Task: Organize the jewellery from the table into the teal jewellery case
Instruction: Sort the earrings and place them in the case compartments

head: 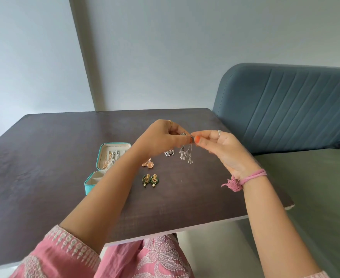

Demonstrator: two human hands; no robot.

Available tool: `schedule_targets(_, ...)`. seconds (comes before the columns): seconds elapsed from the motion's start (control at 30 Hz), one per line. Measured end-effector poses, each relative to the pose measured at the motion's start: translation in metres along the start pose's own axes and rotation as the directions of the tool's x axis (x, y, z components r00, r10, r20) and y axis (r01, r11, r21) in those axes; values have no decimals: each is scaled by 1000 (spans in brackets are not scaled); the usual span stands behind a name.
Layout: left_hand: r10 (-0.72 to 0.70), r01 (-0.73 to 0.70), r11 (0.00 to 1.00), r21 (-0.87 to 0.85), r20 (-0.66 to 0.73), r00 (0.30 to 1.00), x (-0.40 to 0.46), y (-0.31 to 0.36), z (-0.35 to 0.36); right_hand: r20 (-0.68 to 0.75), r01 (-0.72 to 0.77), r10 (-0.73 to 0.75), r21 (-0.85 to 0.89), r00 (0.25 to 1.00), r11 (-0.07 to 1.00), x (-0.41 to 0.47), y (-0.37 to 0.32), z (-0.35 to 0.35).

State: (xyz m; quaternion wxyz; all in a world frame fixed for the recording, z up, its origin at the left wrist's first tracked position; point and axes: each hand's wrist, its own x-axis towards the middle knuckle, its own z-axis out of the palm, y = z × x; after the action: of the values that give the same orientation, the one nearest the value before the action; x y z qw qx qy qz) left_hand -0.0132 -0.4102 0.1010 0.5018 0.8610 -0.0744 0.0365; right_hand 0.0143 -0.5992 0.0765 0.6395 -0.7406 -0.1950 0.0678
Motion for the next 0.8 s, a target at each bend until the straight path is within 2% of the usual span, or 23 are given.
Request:
schedule_targets(0.3,-13,12,1000,12,89,996,-3,-10,-4,-30,40,-40,-2,999,999,9,11,2)
schedule_targets(0.4,-2,-7,997,81,103,995,-3,-16,-6,-49,38,-37,18,998,999,11,20,3)
schedule_targets(0.57,6,-16,989,146,65,998,-2,-29,-7,-57,31,-30,13,998,999,14,35,6)
schedule_targets(0.7,-39,36,992,124,18,999,1,-42,-6,-45,17,-17,7,999,1000,18,48,10)
schedule_targets(0.8,-76,77,982,175,-11,997,3,-48,-1,-39,20,-20,-11,999,1000,21,58,14)
